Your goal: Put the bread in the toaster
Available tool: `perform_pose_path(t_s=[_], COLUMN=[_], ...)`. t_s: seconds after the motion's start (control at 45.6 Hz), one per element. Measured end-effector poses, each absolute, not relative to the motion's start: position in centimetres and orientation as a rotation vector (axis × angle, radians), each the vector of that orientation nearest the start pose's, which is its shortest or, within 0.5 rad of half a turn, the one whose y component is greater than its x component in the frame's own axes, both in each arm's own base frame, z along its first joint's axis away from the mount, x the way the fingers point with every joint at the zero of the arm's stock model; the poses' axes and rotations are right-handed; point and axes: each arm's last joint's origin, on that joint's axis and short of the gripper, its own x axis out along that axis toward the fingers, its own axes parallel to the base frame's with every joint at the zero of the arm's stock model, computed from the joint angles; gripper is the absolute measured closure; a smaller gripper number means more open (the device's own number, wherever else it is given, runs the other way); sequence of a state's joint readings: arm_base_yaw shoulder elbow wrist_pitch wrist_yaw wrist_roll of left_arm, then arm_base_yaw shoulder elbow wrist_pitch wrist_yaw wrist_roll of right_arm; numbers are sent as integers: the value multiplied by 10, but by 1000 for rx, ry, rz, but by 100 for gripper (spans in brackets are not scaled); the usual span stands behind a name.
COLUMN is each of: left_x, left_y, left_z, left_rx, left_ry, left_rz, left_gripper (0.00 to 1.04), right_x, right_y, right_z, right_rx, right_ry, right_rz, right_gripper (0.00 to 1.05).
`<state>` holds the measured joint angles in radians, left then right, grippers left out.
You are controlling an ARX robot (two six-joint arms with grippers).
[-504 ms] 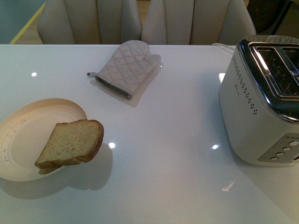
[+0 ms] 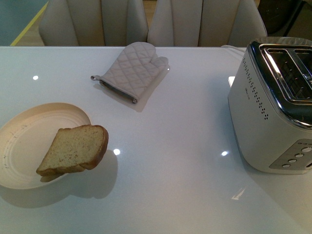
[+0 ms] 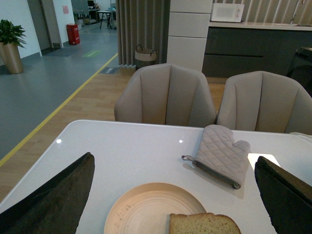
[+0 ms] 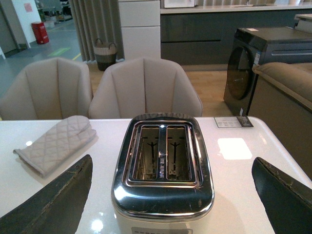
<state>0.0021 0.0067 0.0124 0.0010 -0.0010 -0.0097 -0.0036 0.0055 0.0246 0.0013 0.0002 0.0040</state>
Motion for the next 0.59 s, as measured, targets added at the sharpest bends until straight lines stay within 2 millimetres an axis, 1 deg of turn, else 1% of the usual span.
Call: perform_pose_path(t_s=[0.066, 0.088, 0.131, 0.153, 0.197, 0.219, 0.285, 0.307, 0.416, 0.438, 0.482, 0.504, 0.57, 0.592], left_x=[98, 99, 102, 105, 110, 115, 127, 128, 156, 166, 183, 186, 207, 210], left_y=[0, 0, 0, 0, 1, 1, 3, 4, 9, 11, 15, 16, 23, 24], left_z=[168, 169, 172, 173, 174, 176, 182, 183, 192, 192, 190, 188, 178, 175], left_rx=[-127, -135, -231, -264, -327, -370, -442, -448, -527, -545, -572, -576, -605, -606], left_ry=[227, 273, 427, 482, 527, 544, 561, 560, 542, 539, 534, 544, 549, 553], left_rz=[109, 119, 165, 179, 204, 214, 216, 217, 204, 187, 188, 194, 194, 201], left_gripper=[7, 7, 7, 7, 7, 7, 7, 7, 7, 7, 7, 7, 7, 7], right_x=[96, 96, 96, 96, 96, 96, 96, 96, 96, 96, 96, 96, 96, 96], right_y=[0, 0, 0, 0, 0, 0, 0, 0, 0, 0, 0, 0, 0, 0], right_z=[172, 172, 172, 172, 172, 172, 172, 172, 172, 172, 172, 172, 172, 172], right_rx=[4, 4, 4, 4, 4, 4, 4, 4, 4, 4, 4, 4, 4, 4], right_ry=[-20, -20, -21, -21, -21, -21, -21, -21, -21, -21, -21, -21, -21, -21], right_rz=[-4, -5, -4, -2, -3, -3, -3, -3, -3, -3, -3, -3, -3, -3], right_gripper=[9, 9, 9, 9, 9, 9, 9, 9, 9, 9, 9, 9, 9, 9])
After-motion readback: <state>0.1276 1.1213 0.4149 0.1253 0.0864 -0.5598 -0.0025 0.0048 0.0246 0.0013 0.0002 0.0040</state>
